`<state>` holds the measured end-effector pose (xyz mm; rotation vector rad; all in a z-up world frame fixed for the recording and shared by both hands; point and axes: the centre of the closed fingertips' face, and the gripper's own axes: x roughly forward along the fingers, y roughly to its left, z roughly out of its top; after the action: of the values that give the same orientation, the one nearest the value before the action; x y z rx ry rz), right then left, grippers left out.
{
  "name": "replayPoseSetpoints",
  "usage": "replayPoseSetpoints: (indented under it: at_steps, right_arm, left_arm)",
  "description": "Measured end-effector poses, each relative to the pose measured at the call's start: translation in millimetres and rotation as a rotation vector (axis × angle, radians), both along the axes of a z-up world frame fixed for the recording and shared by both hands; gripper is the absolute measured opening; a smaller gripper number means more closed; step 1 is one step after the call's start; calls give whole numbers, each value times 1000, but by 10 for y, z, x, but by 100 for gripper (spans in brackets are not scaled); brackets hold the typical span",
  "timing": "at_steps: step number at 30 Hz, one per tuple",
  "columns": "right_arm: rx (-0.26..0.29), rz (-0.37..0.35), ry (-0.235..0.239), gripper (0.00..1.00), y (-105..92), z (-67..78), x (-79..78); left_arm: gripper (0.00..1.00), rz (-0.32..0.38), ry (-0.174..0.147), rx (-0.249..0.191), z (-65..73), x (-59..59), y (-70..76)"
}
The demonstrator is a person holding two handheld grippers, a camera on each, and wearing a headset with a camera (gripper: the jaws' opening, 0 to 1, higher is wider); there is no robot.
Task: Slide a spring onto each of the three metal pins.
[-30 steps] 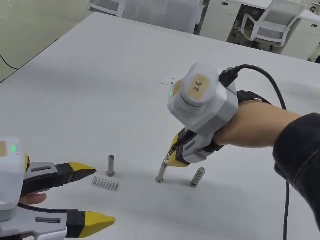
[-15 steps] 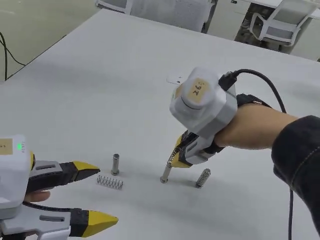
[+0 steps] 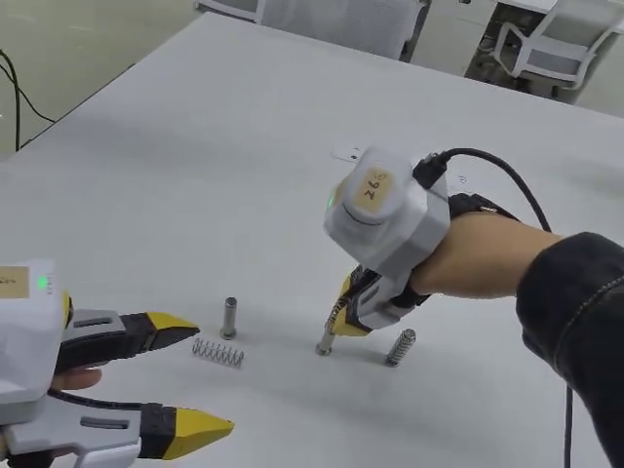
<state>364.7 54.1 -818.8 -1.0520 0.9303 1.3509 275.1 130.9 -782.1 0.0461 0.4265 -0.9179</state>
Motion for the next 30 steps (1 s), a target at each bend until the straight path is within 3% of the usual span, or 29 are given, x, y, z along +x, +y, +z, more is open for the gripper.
replayPoseSetpoints:
  at_steps: [15,30]
  right_arm:
    - [-27,-5,13,8,10,-217,-9]
    - [-37,-15,16,8,8,-328,-4]
  left_arm:
    - [53,-3,3,5,-15,3,-2]
    - [52,-7,2,11,-17,-1,-3]
